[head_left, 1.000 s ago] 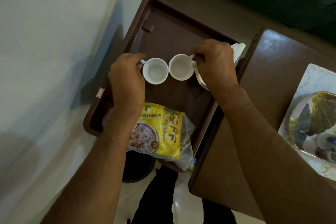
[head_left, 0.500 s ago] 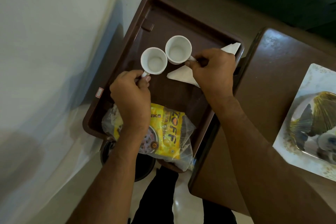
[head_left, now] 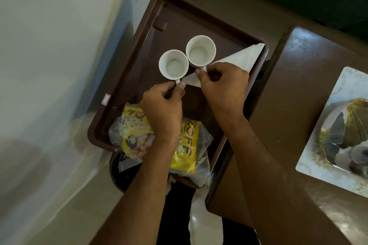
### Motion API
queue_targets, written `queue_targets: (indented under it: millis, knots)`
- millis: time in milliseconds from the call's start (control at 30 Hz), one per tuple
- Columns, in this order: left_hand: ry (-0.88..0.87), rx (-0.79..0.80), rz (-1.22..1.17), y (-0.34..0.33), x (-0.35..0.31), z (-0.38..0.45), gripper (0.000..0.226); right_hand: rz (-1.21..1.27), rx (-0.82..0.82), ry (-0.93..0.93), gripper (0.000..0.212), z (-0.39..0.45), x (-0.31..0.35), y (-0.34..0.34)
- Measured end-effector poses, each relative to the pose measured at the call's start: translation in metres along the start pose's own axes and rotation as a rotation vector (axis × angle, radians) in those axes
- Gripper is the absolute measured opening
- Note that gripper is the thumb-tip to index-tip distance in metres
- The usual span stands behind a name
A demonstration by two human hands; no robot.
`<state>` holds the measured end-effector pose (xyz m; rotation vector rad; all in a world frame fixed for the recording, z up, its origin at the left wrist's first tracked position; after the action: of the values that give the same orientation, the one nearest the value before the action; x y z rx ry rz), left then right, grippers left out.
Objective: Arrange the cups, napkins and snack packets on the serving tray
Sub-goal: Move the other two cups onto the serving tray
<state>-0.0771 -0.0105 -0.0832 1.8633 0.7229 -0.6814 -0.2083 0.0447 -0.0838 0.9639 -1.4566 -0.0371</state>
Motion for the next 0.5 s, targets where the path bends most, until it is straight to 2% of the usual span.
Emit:
queue_targets:
  millis: [267, 500]
  knots:
    - [0.024, -0.043, -0.085, -0.009, 0.002, 0.003, 0.013, 0.054, -0.066, 0.022, 0.017, -0.006, 0.001, -0.001]
    - [-0.019, -0.094, -0.055, -0.007, -0.008, -0.001, 0.018, 0.121, -0.125, 0.039, 0.015, -0.015, -0.001, 0.009]
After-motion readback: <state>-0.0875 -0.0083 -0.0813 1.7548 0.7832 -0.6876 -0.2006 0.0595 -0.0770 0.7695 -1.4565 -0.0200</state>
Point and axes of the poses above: each hand's wrist, its own z-axis towards the middle knuckle, its own y-axis out of the back of the hand, x = y × z, the point moved 2 cm from there along z, towards the middle knuckle, and after that the axes turned 9 degrees about z, right-handed, at the moved point
